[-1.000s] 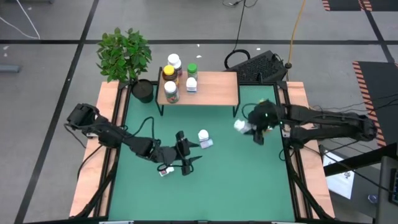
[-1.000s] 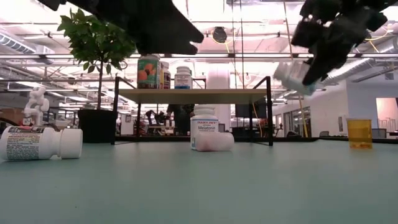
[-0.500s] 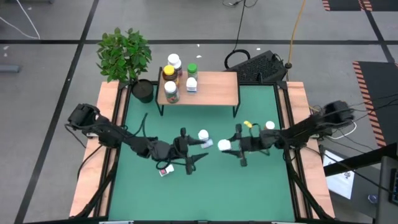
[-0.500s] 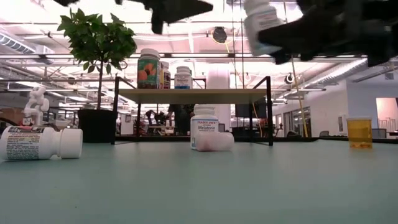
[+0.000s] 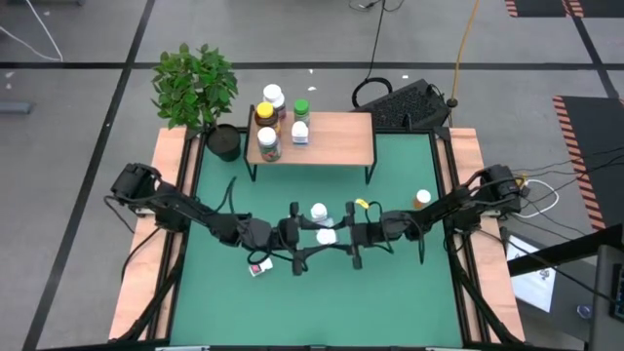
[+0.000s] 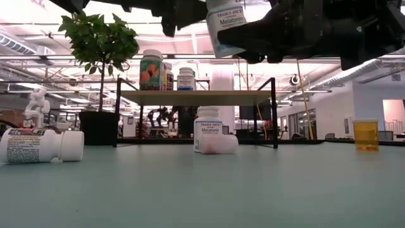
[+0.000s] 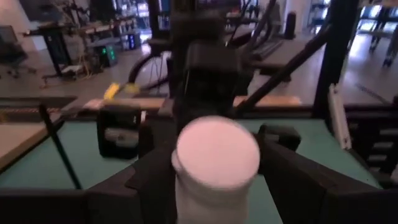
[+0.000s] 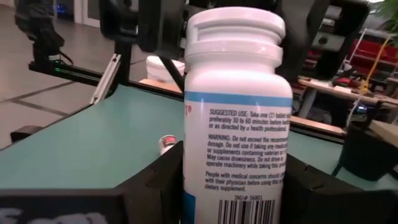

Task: Pick and place medicine bottles onto shelf by color
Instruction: Put the right small white pill bottle on the shelf

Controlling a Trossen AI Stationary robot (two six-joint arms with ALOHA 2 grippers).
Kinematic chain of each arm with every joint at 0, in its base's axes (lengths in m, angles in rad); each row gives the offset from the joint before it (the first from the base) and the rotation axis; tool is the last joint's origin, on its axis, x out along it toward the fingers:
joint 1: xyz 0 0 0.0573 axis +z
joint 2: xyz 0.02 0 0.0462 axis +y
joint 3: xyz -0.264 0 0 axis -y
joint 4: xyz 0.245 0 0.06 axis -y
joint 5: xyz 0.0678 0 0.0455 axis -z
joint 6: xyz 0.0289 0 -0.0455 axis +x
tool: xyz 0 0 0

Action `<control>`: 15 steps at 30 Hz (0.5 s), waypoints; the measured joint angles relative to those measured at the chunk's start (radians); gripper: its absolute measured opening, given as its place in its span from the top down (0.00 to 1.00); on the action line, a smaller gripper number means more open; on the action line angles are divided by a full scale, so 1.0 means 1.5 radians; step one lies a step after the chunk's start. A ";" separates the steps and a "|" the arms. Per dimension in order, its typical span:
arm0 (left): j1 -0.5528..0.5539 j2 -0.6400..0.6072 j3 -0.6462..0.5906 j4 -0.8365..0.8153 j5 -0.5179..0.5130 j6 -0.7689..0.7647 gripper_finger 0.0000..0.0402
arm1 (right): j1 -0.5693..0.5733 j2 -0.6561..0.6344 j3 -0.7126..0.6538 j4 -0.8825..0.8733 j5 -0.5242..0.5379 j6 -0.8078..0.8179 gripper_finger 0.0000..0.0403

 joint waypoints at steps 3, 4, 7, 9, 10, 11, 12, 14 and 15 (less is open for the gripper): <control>0.005 0.000 0.000 -0.021 -0.003 -0.016 0.43 | -0.001 0.000 0.000 0.004 0.004 0.001 0.59; 0.006 0.001 0.001 -0.027 -0.004 -0.025 0.43 | -0.002 0.000 0.000 0.005 0.006 0.005 0.59; 0.007 0.010 0.052 -0.141 -0.017 -0.057 0.43 | -0.010 0.002 0.000 -0.005 0.001 0.026 0.59; 0.002 0.022 0.119 -0.285 -0.047 -0.068 0.43 | -0.015 0.002 -0.001 -0.006 0.000 0.046 0.59; -0.001 0.027 0.152 -0.366 -0.066 -0.073 0.43 | -0.017 0.002 -0.001 -0.006 -0.001 0.055 0.59; -0.004 0.035 0.191 -0.435 -0.080 -0.079 0.43 | -0.019 0.002 0.000 -0.007 -0.005 0.058 0.59; -0.005 0.041 0.225 -0.496 -0.082 -0.080 0.43 | -0.018 0.001 0.000 -0.011 -0.011 0.067 0.59; -0.005 0.043 0.283 -0.614 -0.082 -0.085 0.43 | -0.019 0.001 0.000 -0.018 -0.016 0.078 0.59; -0.004 0.043 0.307 -0.661 -0.080 -0.090 0.43 | -0.019 0.001 0.001 -0.026 -0.015 0.080 0.59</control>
